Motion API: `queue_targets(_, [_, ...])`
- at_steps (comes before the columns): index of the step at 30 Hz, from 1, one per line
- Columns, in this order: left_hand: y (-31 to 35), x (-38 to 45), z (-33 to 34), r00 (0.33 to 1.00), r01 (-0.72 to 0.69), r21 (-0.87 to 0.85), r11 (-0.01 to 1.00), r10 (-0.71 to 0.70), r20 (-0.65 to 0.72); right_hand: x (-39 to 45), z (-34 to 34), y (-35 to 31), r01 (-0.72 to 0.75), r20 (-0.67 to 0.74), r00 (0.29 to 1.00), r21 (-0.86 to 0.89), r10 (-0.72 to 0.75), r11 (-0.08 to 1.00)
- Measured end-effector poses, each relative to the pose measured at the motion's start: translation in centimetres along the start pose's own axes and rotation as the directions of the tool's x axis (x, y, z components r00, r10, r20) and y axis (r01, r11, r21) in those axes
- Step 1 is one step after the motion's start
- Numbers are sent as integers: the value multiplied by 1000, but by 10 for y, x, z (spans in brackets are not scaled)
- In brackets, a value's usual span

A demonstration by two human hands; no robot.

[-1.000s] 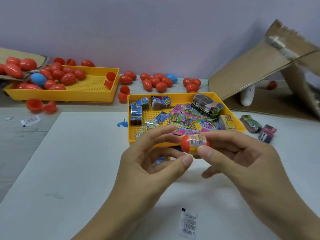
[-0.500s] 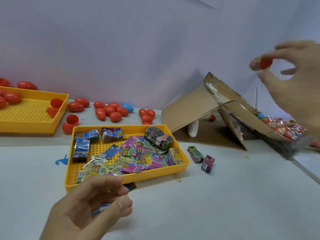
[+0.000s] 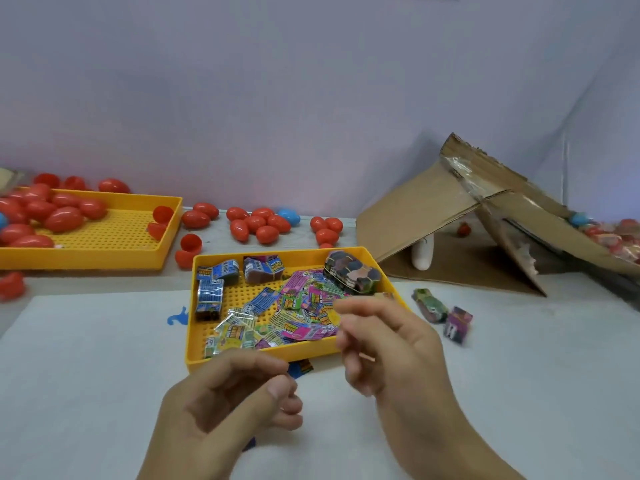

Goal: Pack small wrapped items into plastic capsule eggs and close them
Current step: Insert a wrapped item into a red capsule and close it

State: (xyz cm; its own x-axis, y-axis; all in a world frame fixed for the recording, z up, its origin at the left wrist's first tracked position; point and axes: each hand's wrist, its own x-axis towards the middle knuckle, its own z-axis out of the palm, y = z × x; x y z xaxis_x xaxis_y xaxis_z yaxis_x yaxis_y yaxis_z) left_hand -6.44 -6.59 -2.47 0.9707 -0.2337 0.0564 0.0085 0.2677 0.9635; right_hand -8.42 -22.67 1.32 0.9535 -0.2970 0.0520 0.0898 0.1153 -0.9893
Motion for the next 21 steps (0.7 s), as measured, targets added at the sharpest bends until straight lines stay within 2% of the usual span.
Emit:
queue_targets(2, [3,1,0,1000,-5,-31,1000,5,-5,-1,9,18,-42,24,999,28,42,999])
queue_targets(6, [5,-2,0,999,-3,-31,1000,4,36,-2,8,31,6,101,995,-1,-6,1000])
queue_targets(10, [9,-7,-1,997,-63,24,998,62,54,4,6,34,4,84,996,43,-7,999])
queue_targets(13, [28,1,-11,964,-258,56,964,261,-49,7,8,37,17,91,996,27,-19,999])
queue_targets(15, [49,22,-32,903,-396,72,916,402,-151,8,10,38,14,104,994,35,-17,999])
queue_targets(17, [74,59,-60,838,-449,146,882,472,-275,9,11,36,3,111,994,51,-9,999])
queue_targets(19, [95,105,-89,788,-355,314,880,463,-406,10,11,35,-15,135,991,48,8,999])
queue_targets(21, [105,148,-121,763,-124,577,808,449,-465,10,10,34,-36,153,988,13,34,999])
